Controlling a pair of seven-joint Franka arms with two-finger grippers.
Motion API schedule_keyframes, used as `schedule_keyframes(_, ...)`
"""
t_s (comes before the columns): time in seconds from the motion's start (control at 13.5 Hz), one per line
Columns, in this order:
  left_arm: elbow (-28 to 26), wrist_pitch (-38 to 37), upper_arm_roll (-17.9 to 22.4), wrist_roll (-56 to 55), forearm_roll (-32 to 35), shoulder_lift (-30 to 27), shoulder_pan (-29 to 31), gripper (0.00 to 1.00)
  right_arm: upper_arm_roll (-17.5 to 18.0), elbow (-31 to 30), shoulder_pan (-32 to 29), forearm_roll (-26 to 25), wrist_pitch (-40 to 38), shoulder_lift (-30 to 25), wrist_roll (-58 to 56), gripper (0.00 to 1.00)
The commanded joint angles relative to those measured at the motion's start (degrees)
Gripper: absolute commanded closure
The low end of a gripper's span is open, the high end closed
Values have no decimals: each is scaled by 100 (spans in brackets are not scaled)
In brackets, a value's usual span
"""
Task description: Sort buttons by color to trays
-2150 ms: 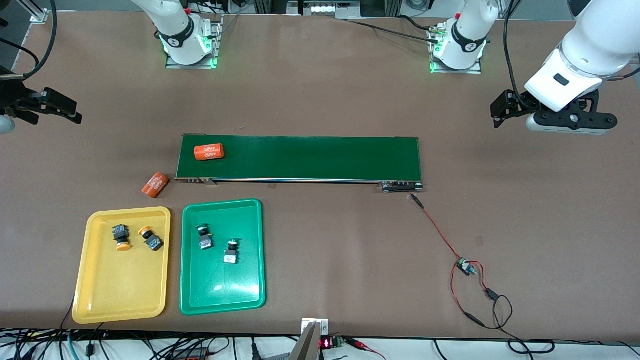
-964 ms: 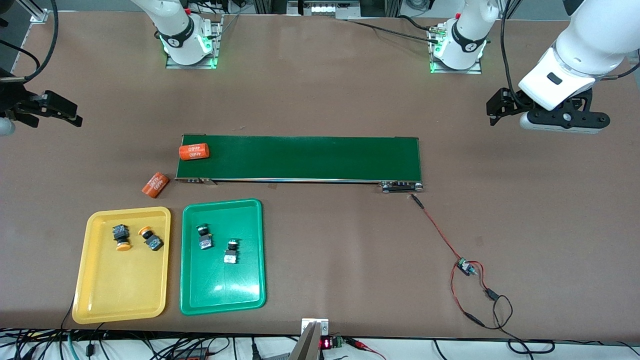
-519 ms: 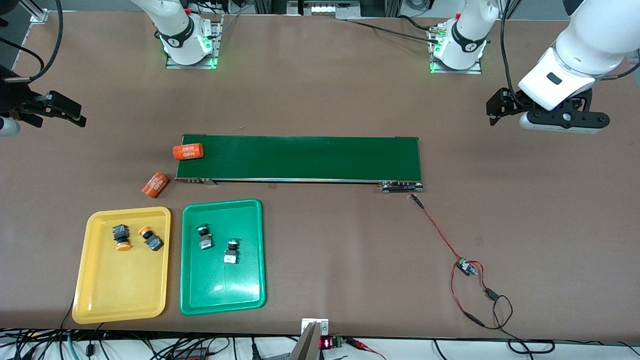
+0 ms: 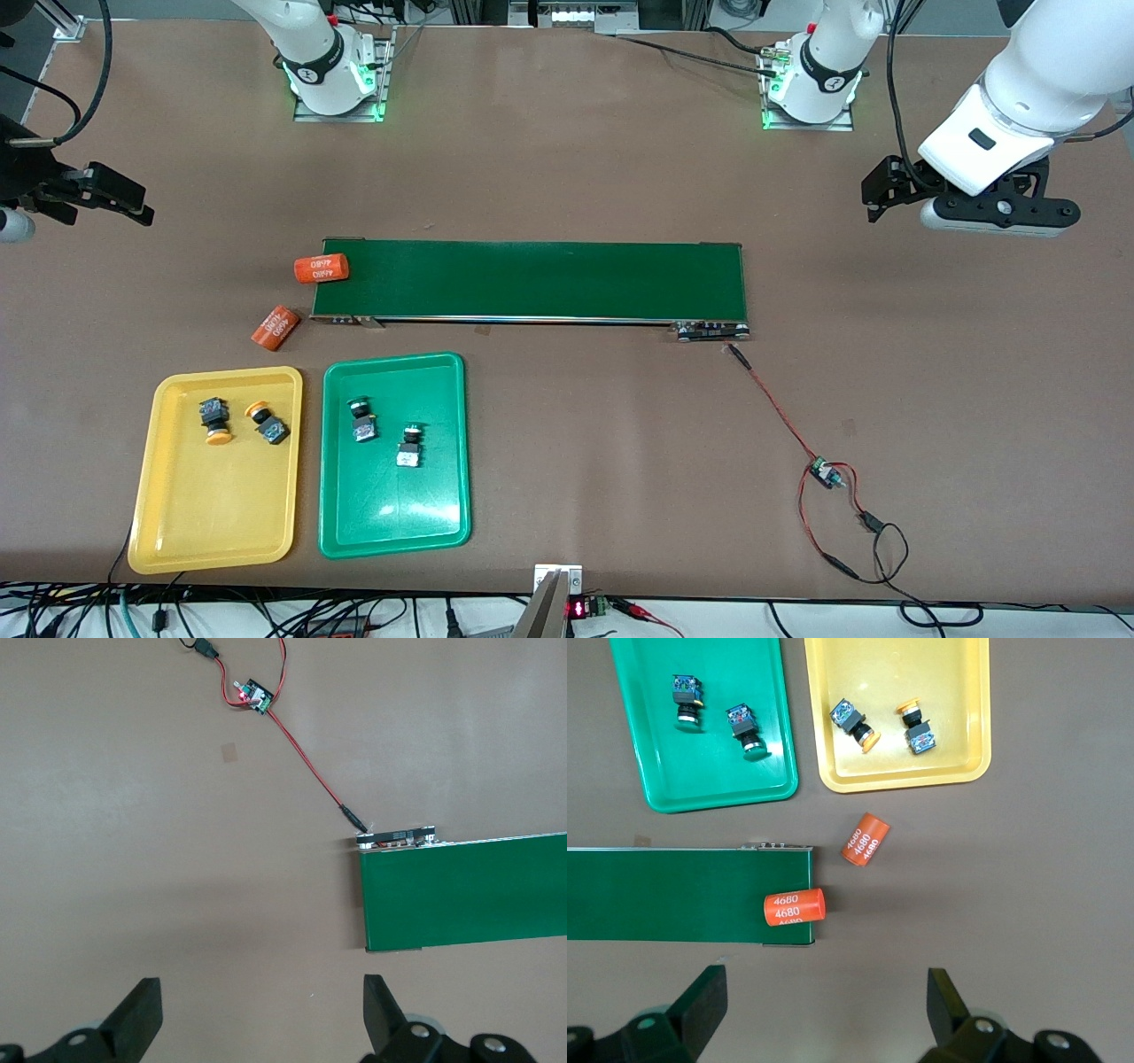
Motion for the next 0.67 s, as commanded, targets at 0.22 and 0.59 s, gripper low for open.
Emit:
schedule_keyframes(0.22, 106, -140, -4, -21, -66, -26, -8, 0, 4, 37, 29, -100, -80, -32, 30, 0)
schedule_keyframes(0.59, 106, -140, 5, -21, -66, -26, -8, 0, 4, 37, 21, -91, -115, -32, -84, 0)
